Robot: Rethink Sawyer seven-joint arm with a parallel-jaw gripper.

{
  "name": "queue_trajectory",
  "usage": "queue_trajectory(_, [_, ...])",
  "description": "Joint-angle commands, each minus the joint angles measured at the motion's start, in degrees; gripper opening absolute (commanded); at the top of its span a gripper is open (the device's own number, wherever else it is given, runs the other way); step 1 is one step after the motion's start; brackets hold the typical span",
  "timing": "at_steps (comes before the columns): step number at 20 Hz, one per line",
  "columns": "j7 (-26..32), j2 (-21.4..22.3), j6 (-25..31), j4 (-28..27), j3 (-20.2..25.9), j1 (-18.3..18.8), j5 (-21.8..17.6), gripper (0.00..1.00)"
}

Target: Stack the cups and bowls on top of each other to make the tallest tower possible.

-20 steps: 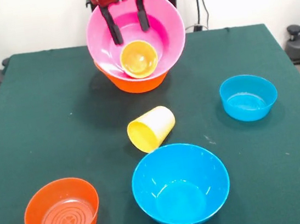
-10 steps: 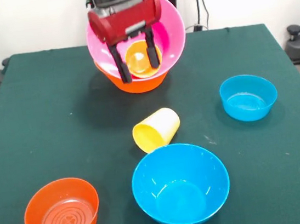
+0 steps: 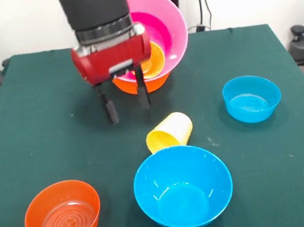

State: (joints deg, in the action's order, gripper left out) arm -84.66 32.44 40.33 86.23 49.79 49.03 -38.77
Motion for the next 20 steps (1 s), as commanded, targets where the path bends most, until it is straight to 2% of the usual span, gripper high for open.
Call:
queue_trajectory(1, [9.9,-7.1,3.3,-11.2,-5.2,-3.8,-5.9,1.00])
queue_trajectory(4, [11.9,-8.3,3.6,-11.8,-4.8,-3.3,-5.7,1.00])
queue_trajectory(7, [12.7,-9.9,1.6,-11.8,-4.6,-2.6,-6.3,1.00])
queue_trajectory(20, [10.7,-13.4,-4.7,-12.2,-4.0,-1.4,-9.2,1.00])
